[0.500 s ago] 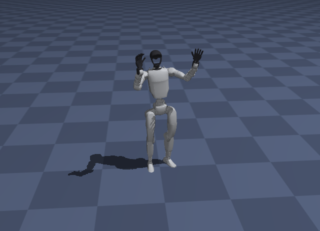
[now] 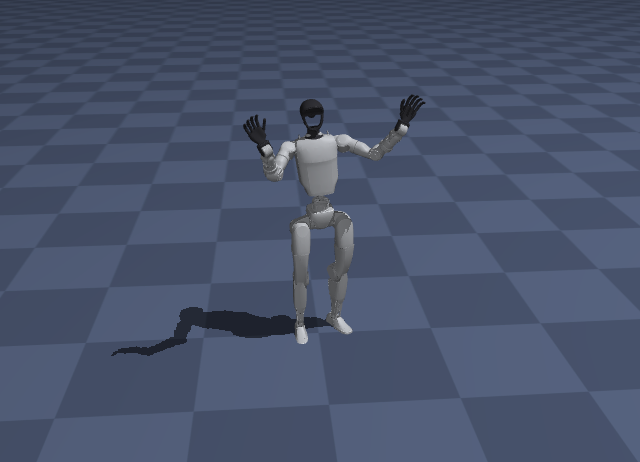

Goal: Upper body actions

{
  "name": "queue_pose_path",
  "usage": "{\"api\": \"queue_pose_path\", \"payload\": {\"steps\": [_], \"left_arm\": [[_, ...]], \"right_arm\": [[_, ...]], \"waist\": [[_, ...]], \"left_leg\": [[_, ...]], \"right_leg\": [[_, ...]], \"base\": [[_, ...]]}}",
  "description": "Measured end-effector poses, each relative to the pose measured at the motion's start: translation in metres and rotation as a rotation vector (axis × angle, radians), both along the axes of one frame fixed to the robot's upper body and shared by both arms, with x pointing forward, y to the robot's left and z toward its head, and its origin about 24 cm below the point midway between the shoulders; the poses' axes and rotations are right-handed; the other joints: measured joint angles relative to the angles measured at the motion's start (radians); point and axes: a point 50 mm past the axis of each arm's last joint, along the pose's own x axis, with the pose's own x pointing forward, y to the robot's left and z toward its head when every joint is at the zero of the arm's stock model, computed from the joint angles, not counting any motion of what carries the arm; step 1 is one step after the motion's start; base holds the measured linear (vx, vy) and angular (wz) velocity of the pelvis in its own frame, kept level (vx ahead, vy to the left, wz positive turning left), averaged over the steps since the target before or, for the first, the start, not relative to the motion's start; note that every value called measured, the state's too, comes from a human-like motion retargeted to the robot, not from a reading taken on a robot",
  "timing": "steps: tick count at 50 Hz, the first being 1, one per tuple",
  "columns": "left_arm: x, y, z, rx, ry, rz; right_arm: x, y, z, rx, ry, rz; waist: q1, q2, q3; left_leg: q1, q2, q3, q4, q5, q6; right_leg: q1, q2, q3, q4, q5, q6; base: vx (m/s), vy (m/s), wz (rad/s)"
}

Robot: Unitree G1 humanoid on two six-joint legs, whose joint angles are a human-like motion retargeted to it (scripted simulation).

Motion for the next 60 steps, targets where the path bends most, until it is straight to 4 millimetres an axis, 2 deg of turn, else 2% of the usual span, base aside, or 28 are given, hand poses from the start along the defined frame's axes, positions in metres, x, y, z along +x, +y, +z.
{"api": "queue_pose_path", "payload": {"steps": [3,6,9,12,14,20,22,25,28,30,34,37,40,44,48,51,55,60], "left_arm": [[0.003,0.012,-0.019,-0.216,-0.2,-0.276],[0.003,0.013,-0.028,-0.282,-0.409,-0.487],[-0.003,0.017,-0.033,-0.299,-0.499,-0.5],[-0.008,0.018,-0.032,-0.264,-0.432,-0.445],[-0.007,0.011,-0.025,-0.197,-0.382,-0.433],[-0.002,-0.031,0.01,0.142,-0.173,-0.385],[0.006,-0.058,0.023,0.299,-0.085,-0.386],[0.019,-0.096,0.034,0.474,0.009,-0.428],[0.028,-0.132,0.04,0.654,0.115,-0.46],[0.03,-0.151,0.042,0.767,0.171,-0.421],[0.027,-0.168,0.046,0.917,0.227,-0.197],[0.024,-0.162,0.046,0.903,0.212,-0.103],[0.021,-0.142,0.043,0.774,0.171,-0.141],[0.016,-0.101,0.033,0.508,0.101,-0.169],[0.011,-0.057,0.011,0.194,-0.016,-0.183],[0.009,-0.035,-0.008,0.0,-0.142,-0.245],[0.011,-0.023,-0.028,-0.18,-0.326,-0.383],[0.019,-0.021,-0.039,-0.272,-0.409,-0.47]], "right_arm": [[0.011,-0.017,-0.02,0.246,0.038,0.204],[0.012,-0.025,-0.032,0.357,-0.007,0.362],[0.003,-0.031,-0.036,0.393,-0.094,0.326],[-0.004,-0.027,-0.031,0.338,-0.129,0.242],[-0.006,-0.017,-0.023,0.266,-0.138,0.244],[-0.018,0.029,0.006,-0.04,-0.186,0.321],[-0.026,0.052,0.018,-0.217,-0.209,0.318],[-0.04,0.082,0.029,-0.465,-0.24,0.278],[-0.054,0.111,0.034,-0.731,-0.27,0.182],[-0.061,0.126,0.035,-0.882,-0.292,0.082],[-0.066,0.131,0.039,-0.948,-0.321,-0.13],[-0.058,0.122,0.037,-0.876,-0.279,-0.128],[-0.045,0.104,0.033,-0.744,-0.188,-0.067],[-0.028,0.074,0.022,-0.541,-0.09,-0.049],[-0.013,0.042,0.004,-0.29,0.006,-0.033],[-0.007,0.024,-0.009,-0.118,0.035,0.02],[-0.002,0.013,-0.02,0.032,0.019,0.108],[0.001,0.016,-0.019,0.079,-0.016,0.184]], "waist": [[0.001,0.0,0.008],[0.0,-0.005,0.016],[0.0,-0.007,0.022],[0.0,-0.006,0.026],[0.001,-0.006,0.028],[0.003,-0.004,0.028],[0.004,-0.004,0.026],[0.005,-0.003,0.024],[0.007,-0.003,0.024],[0.009,-0.004,0.028],[0.014,-0.008,0.041],[0.014,-0.008,0.044],[0.01,-0.005,0.04],[0.005,0.0,0.034],[0.002,0.006,0.031],[-0.001,0.008,0.031],[-0.003,0.009,0.032],[-0.006,0.006,0.033]], "left_leg": [[0.006,-0.001,-0.002,0.0,0.0,0.001],[0.009,-0.002,-0.006,0.0,0.0,0.002],[0.012,-0.003,-0.009,-0.001,0.001,0.002],[0.013,-0.003,-0.008,-0.002,0.002,0.002],[0.015,-0.003,-0.007,-0.002,0.002,0.002],[0.015,-0.004,-0.007,-0.002,0.003,0.003],[0.015,-0.004,-0.007,-0.002,0.003,0.003],[0.016,-0.005,-0.008,-0.002,0.004,0.003],[0.018,-0.005,-0.008,-0.002,0.003,0.004],[0.021,-0.004,-0.007,-0.002,0.003,0.004],[0.025,-0.004,-0.005,-0.001,0.002,0.004],[0.025,-0.004,-0.003,-0.002,0.003,0.004],[0.023,-0.004,-0.002,-0.003,0.004,0.003],[0.021,-0.004,-0.002,-0.003,0.004,0.003],[0.023,-0.005,-0.001,-0.003,0.004,0.003],[0.025,-0.005,-0.002,-0.003,0.005,0.003],[0.026,-0.006,-0.004,-0.003,0.005,0.003],[0.028,-0.008,-0.008,-0.002,0.006,0.004]], "right_leg": [[0.006,0.001,-0.002,0.0,-0.001,-0.001],[0.012,0.0,-0.006,0.0,-0.003,-0.001],[0.017,-0.001,-0.01,0.0,-0.004,-0.001],[0.017,-0.001,-0.009,0.0,-0.003,-0.001],[0.018,-0.001,-0.008,0.0,-0.003,-0.001],[0.018,-0.002,-0.008,-0.001,-0.002,0.0],[0.019,-0.002,-0.009,-0.001,-0.002,0.0],[0.021,-0.001,-0.009,-0.001,-0.002,-0.001],[0.022,-0.001,-0.009,0.0,-0.003,-0.002],[0.023,0.0,-0.007,0.0,-0.003,-0.002],[0.025,0.002,-0.004,0.001,-0.002,-0.002],[0.024,0.002,-0.002,0.0,0.0,-0.002],[0.021,0.001,-0.001,-0.001,0.001,-0.001],[0.02,0.001,-0.001,-0.001,0.001,-0.001],[0.022,0.001,-0.002,-0.001,0.0,-0.002],[0.025,0.001,-0.003,-0.001,-0.001,-0.003],[0.029,0.0,-0.005,-0.001,-0.002,-0.003],[0.034,-0.002,-0.009,-0.002,-0.003,-0.003]], "base": [[0.0,0.0,0.0],[0.0,0.0,0.0],[0.0,0.0,0.0],[0.0,0.0,0.0],[0.0,0.0,0.0],[0.0,0.0,0.0],[0.0,0.0,0.0],[0.0,0.0,0.0],[0.0,0.0,0.0],[0.0,0.0,0.0],[0.0,0.0,0.0],[0.0,0.0,0.0],[0.0,0.0,0.0],[0.0,0.0,0.0],[0.0,0.0,0.0],[0.0,0.0,0.0],[0.0,0.0,0.0],[0.0,0.0,0.0]]}}
